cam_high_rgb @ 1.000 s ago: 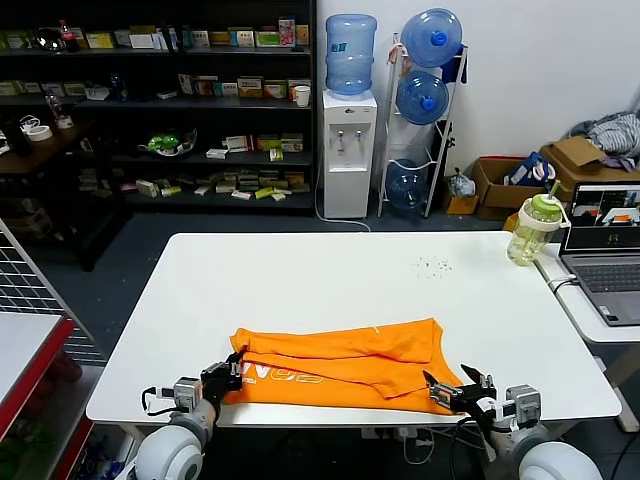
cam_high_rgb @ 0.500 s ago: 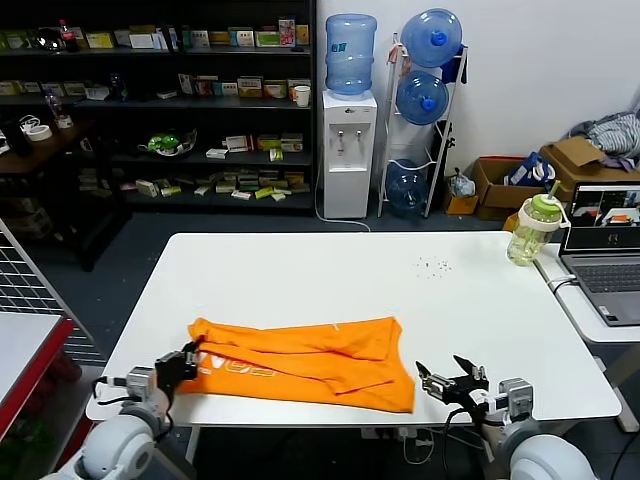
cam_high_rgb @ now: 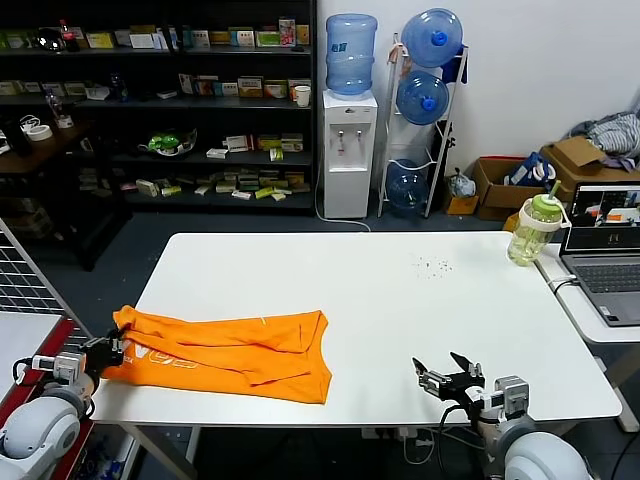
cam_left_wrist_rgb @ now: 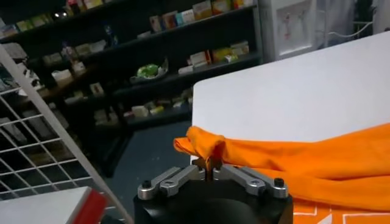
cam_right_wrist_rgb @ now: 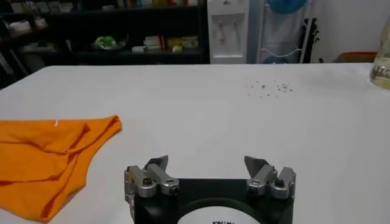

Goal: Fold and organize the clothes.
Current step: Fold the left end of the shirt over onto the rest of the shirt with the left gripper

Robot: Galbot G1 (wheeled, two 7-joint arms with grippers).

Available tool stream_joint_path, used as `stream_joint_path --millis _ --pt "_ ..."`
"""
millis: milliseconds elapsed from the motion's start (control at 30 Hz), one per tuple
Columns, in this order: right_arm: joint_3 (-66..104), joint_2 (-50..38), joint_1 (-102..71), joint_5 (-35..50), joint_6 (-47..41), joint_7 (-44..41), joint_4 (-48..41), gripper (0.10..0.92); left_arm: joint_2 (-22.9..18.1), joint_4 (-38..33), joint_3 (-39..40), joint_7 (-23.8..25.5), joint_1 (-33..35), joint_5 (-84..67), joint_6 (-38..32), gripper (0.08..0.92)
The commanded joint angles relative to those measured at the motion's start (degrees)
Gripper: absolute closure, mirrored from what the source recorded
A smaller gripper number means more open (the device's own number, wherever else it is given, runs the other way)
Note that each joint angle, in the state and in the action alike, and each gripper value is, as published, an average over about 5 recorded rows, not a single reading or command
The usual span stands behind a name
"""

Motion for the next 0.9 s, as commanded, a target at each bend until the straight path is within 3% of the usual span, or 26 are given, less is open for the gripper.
stream_joint_path --millis 33,167,367,900 --pt "0.57 0.82 -1.37 -0.99 -0.13 0.20 0.29 0.203 -1.25 -14.85 3.30 -6.13 -0.22 -6.12 6.36 0.878" --pt "1.80 1.27 -3.15 -1.39 -0.34 0.46 0.85 0.203 -6.49 -22.36 9.69 -11.51 -3.69 -11.16 10.98 0.878" --pt "3.41 1.85 -5.49 -1.68 -0.54 0.80 1.39 0.203 -12.23 -27.78 18.05 -16.12 -8.63 -14.60 13.83 0.878" --pt "3.21 2.84 -6.03 -2.01 -0.95 1.33 1.39 0.203 -23.54 -20.81 28.33 -18.74 -15.94 -8.27 14.18 0.878"
